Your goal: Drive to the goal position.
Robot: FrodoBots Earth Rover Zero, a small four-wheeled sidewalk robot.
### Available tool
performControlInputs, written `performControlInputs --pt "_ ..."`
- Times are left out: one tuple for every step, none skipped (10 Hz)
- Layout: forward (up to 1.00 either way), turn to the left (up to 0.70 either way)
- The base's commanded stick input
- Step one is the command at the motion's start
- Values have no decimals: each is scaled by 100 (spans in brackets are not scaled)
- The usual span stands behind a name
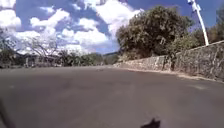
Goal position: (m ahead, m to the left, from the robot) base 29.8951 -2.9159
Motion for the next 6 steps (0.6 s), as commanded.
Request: performControlInputs --pt "50 0" --pt "50 0" --pt "50 0" --pt "50 0" --pt "50 0" --pt "50 0"
